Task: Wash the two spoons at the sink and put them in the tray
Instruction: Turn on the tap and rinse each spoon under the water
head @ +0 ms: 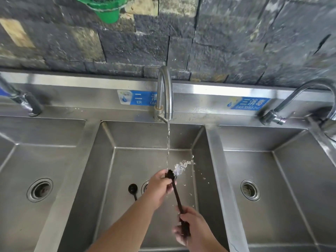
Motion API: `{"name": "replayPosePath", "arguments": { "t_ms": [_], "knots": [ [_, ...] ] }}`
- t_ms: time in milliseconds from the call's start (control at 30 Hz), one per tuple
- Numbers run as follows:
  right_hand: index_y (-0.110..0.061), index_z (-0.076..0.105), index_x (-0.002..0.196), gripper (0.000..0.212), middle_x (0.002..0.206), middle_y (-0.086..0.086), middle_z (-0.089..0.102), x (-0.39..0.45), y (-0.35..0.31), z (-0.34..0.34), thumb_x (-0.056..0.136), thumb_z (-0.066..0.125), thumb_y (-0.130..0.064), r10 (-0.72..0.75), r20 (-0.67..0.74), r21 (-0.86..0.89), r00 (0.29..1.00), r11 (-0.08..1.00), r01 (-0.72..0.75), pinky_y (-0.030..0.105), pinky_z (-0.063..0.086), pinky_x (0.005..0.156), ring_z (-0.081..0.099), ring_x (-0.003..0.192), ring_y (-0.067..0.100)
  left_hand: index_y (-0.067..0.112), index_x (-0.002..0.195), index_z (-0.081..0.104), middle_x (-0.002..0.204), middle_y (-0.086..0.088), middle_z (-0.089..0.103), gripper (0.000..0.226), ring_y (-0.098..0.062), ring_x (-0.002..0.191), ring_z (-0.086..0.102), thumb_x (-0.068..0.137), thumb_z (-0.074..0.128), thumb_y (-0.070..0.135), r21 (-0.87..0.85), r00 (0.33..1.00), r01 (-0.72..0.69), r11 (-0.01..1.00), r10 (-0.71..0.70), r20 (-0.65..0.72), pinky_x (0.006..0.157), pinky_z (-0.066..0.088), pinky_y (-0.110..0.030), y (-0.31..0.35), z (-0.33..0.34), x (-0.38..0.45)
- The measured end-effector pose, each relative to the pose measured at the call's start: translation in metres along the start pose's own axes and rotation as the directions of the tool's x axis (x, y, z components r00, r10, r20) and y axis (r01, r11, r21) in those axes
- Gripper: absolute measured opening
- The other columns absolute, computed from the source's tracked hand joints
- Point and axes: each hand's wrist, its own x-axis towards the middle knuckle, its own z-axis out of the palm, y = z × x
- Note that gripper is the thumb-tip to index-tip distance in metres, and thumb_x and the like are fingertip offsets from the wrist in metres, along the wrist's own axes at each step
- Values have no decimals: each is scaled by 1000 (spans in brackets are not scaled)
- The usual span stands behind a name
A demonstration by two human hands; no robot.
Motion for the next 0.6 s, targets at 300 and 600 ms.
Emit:
{"name": "replayPosePath", "arguments": {
  "t_ms": [300, 600],
  "knots": [
    [-2, 64, 93, 20, 57, 7, 49, -14, -13, -2, 98, 45, -2, -226, -69, -156, 972, 965, 213, 16, 20, 42, 32, 32, 13, 11, 89, 60, 62, -11, 65, 13, -12, 42, 53, 89, 57, -1, 75, 985, -69, 995, 80, -151, 34, 34, -16, 31, 12, 1],
    [-2, 58, 83, 9, 56, 10, 64, 0, -31, -2, 90, 60, 4, -201, -197, 419, 960, 868, 268, 17, 52, 41, 64, 44, 12, 14, 97, 66, 86, -14, 70, 17, -19, 65, 71, 95, 52, 4, 119, 975, -148, 982, 165, -148, 43, 45, -19, 54, -4, -18]
  ]
}}
